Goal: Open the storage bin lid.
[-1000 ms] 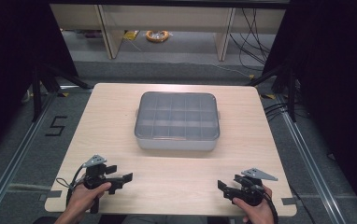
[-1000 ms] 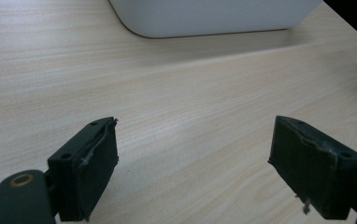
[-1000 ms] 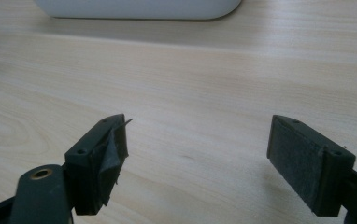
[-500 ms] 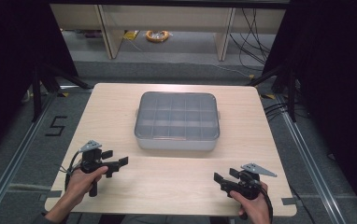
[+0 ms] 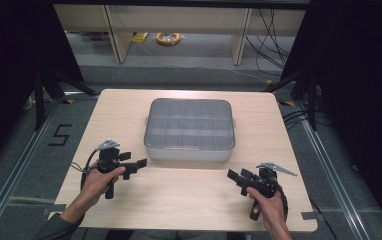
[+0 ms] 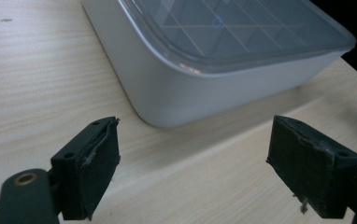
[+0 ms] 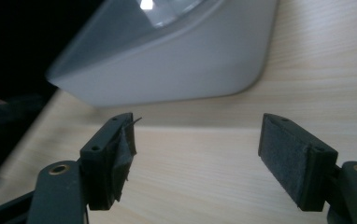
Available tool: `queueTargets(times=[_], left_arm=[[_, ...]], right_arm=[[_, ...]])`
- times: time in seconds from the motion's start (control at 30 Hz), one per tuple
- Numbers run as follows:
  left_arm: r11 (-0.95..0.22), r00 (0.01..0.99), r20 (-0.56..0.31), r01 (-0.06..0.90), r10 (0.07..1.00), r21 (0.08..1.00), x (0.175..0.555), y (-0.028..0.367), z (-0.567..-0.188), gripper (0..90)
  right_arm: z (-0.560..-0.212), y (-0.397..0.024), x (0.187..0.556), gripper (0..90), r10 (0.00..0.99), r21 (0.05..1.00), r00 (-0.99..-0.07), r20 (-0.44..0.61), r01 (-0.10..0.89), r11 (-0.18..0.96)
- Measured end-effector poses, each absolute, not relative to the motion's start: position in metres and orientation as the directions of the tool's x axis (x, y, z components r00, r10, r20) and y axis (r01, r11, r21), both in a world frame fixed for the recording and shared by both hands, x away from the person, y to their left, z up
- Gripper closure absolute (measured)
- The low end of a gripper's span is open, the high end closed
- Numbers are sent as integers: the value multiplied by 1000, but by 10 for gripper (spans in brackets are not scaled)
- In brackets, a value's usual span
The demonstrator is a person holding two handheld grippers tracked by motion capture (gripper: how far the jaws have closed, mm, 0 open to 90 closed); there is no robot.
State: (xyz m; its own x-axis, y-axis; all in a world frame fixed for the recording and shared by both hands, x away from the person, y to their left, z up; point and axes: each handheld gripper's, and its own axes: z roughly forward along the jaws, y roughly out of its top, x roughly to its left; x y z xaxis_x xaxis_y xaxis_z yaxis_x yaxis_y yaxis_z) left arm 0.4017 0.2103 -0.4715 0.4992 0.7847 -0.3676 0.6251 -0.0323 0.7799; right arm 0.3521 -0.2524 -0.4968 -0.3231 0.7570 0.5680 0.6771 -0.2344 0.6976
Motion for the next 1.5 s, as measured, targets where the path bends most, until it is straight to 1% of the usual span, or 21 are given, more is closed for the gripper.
queueTargets(times=[0.03, 0.1, 0.27, 0.3, 0.33, 0.37, 0.57, 0.6, 0.63, 0.73, 0.83, 0.87, 1.0, 1.03, 1.1, 1.3, 1.33, 1.37, 1.4, 1.43, 1.5], left_arm=[[-36, 505, -360, 617, 785, 786, 403, 210, -469, 160], [-27, 508, -360, 606, 783, 795, 408, 209, -463, 160], [-5, 487, -365, 606, 793, 795, 421, 212, -455, 173], [13, 479, -387, 615, 788, 788, 426, 214, -454, 174], [19, 478, -393, 617, 785, 787, 427, 214, -453, 174], [25, 476, -400, 619, 783, 785, 430, 215, -453, 176], [40, 453, -420, 641, 787, 767, 445, 213, -452, 187], [33, 458, -413, 638, 787, 770, 447, 213, -453, 187], [38, 458, -418, 637, 784, 770, 450, 213, -453, 189], [42, 448, -424, 647, 787, 761, 458, 212, -452, 202], [66, 429, -420, 633, 800, 771, 463, 212, -453, 259], [66, 427, -424, 638, 798, 767, 466, 211, -453, 261], [70, 419, -431, 648, 799, 759, 475, 211, -456, 270], [69, 418, -432, 650, 799, 757, 477, 211, -457, 270], [72, 418, -437, 652, 797, 755, 481, 210, -458, 270], [80, 411, -445, 657, 796, 750, 497, 209, -456, 267], [83, 407, -447, 659, 797, 748, 498, 209, -457, 268], [83, 405, -448, 662, 797, 745, 499, 208, -458, 271], [83, 406, -450, 663, 795, 744, 500, 207, -459, 274], [77, 408, -451, 668, 794, 740, 501, 206, -460, 275], [82, 404, -457, 672, 792, 736, 503, 205, -461, 274]], right_arm=[[-494, -251, 353, 287, 738, 679, -318, 596, 690, -250], [-488, -247, 354, 288, 755, 698, -332, 566, 680, -224], [-477, -251, 373, 322, 765, 717, -337, 550, 660, -225], [-472, -249, 375, 323, 767, 691, -297, 569, 678, -250], [-469, -250, 379, 324, 760, 679, -292, 581, 688, -255], [-470, -253, 385, 325, 779, 713, -317, 541, 663, -226], [-459, -258, 415, 324, 816, 730, -287, 502, 646, -222], [-457, -259, 421, 324, 815, 734, -290, 501, 642, -223], [-453, -256, 423, 324, 811, 704, -252, 529, 664, -253], [-448, -258, 441, 329, 816, 709, -246, 522, 657, -255], [-447, -260, 455, 332, 822, 712, -238, 517, 652, -260], [-449, -263, 461, 333, 832, 736, -262, 489, 635, -233], [-450, -261, 479, 343, 842, 731, -246, 480, 643, -229], [-448, -255, 480, 342, 813, 673, -191, 549, 679, -295], [-451, -257, 489, 339, 808, 682, -217, 548, 676, -281], [-455, -251, 509, 349, 805, 670, -219, 552, 691, -271], [-457, -248, 510, 351, 800, 651, -199, 566, 703, -286], [-461, -250, 515, 352, 819, 696, -250, 517, 679, -233], [-458, -243, 512, 355, 789, 614, -173, 590, 730, -299], [-462, -244, 515, 360, 814, 663, -218, 538, 705, -250], [-463, -241, 516, 366, 812, 662, -222, 540, 708, -246]])
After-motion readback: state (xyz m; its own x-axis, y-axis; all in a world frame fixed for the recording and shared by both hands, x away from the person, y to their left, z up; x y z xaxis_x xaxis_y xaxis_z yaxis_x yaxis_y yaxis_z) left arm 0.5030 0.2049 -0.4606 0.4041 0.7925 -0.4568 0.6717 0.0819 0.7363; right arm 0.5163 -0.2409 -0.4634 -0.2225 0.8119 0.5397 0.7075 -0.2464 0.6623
